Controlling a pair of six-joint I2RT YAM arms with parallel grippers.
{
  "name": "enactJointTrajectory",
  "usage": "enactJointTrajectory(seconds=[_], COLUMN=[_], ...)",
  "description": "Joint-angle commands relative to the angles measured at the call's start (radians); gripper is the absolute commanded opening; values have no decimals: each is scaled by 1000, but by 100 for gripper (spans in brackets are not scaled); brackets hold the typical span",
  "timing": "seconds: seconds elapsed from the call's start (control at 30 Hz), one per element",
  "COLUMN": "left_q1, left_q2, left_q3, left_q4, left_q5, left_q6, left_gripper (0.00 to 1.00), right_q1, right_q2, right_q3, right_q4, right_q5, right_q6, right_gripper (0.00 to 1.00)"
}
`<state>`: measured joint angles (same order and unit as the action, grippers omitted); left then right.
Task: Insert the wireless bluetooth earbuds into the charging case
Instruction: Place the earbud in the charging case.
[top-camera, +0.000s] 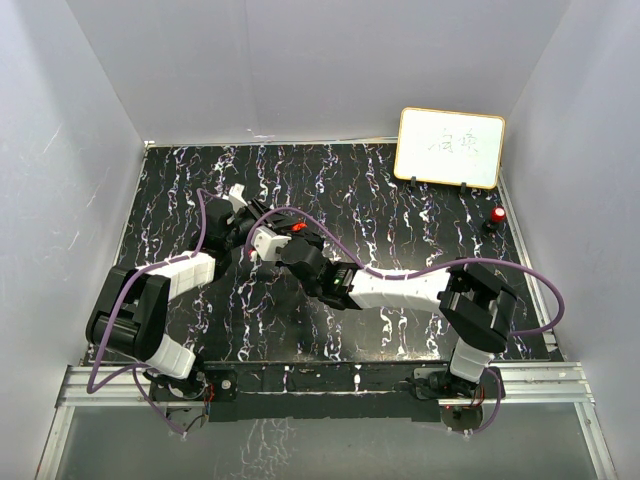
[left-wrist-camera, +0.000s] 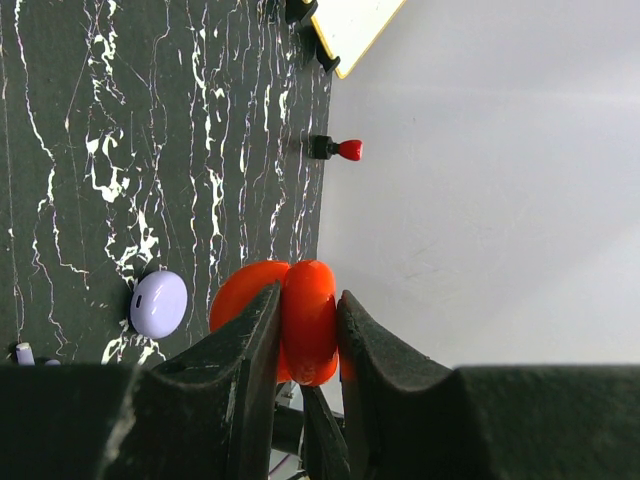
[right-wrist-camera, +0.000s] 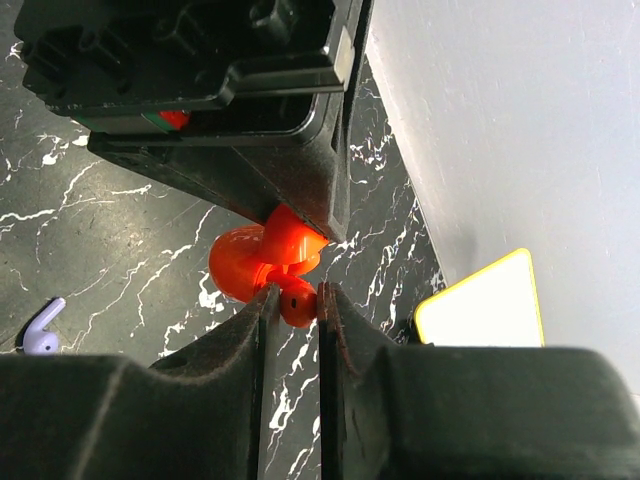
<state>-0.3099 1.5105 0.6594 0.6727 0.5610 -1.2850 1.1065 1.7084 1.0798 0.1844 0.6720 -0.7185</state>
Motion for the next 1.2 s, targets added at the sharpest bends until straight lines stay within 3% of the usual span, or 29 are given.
enactJointTrajectory(seconds=[0.0,1.17], left_q1=[-5,-5], left_q2=[-19,42], left_q3=[44,68], left_q4=[21,39], left_q5=[5,-6], left_q6=[-10,-10], left_gripper=[0,0], right_q1=[16,17], right_q2=[3,-80], right_q3=[51,40], right_q4=[36,27], right_q5=[-6,-30], right_q6=[27,70], right_gripper=[18,27])
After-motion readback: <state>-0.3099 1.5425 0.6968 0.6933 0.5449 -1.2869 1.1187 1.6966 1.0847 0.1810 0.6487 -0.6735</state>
